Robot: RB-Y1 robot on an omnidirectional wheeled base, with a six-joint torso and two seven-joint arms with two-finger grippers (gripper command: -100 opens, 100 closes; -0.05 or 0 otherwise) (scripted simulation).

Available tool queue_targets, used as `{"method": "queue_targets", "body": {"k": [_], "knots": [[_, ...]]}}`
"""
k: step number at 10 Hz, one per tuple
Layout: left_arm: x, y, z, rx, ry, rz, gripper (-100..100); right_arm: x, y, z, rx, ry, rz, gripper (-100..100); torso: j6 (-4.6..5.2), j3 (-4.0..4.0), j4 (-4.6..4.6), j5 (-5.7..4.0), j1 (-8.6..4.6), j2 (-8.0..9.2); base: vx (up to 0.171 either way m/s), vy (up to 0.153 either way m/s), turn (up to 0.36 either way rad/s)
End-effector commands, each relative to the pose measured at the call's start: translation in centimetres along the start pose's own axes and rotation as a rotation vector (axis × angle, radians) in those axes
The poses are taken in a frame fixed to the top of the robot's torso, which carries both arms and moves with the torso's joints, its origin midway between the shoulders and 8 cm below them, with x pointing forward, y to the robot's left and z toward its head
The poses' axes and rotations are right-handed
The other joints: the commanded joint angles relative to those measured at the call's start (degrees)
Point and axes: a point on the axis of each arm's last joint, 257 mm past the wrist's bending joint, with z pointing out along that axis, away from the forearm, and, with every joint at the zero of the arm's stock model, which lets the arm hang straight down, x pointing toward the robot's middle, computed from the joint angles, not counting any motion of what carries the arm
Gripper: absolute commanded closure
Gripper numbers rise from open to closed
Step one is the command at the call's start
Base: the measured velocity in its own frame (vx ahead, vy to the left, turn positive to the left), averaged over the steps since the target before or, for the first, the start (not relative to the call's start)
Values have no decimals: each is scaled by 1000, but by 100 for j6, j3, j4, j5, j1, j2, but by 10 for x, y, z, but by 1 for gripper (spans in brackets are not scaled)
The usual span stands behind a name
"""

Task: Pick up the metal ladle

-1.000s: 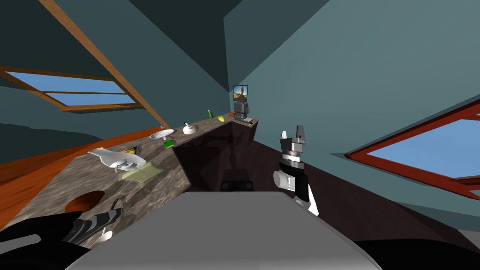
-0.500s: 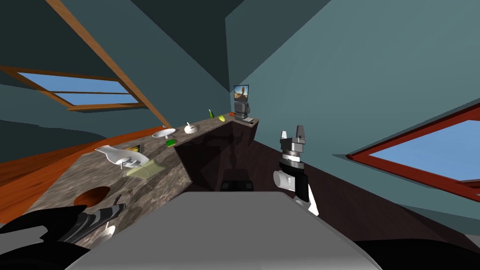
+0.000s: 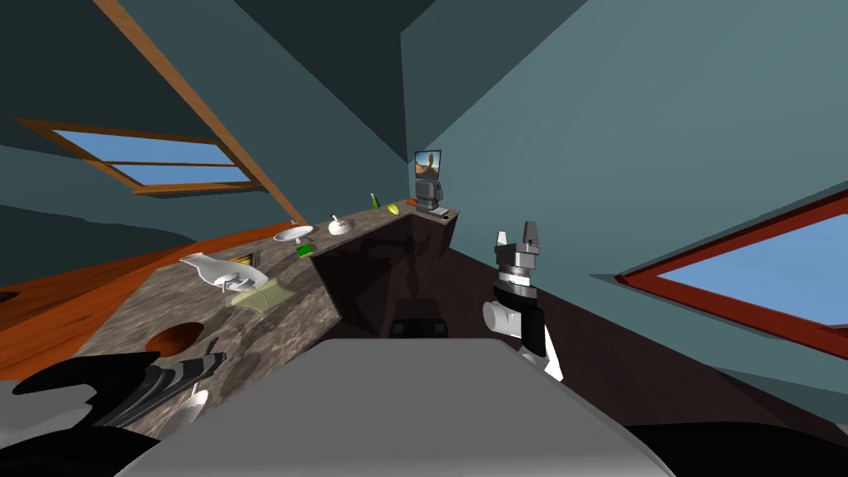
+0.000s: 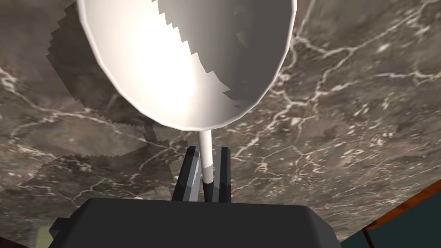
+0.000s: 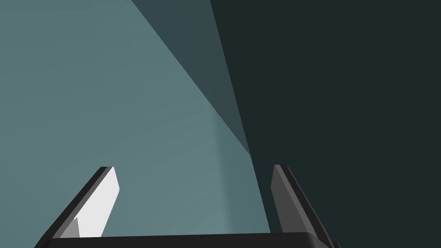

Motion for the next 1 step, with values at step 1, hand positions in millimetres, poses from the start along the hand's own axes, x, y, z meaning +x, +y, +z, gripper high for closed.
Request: {"method": "queue_targets", "body": {"k": [1], "knots": [[0,0,0,0,0,0,0,0,0,0,0,0,0,0,0,0,0,0,0,0,0,0,0]]}}
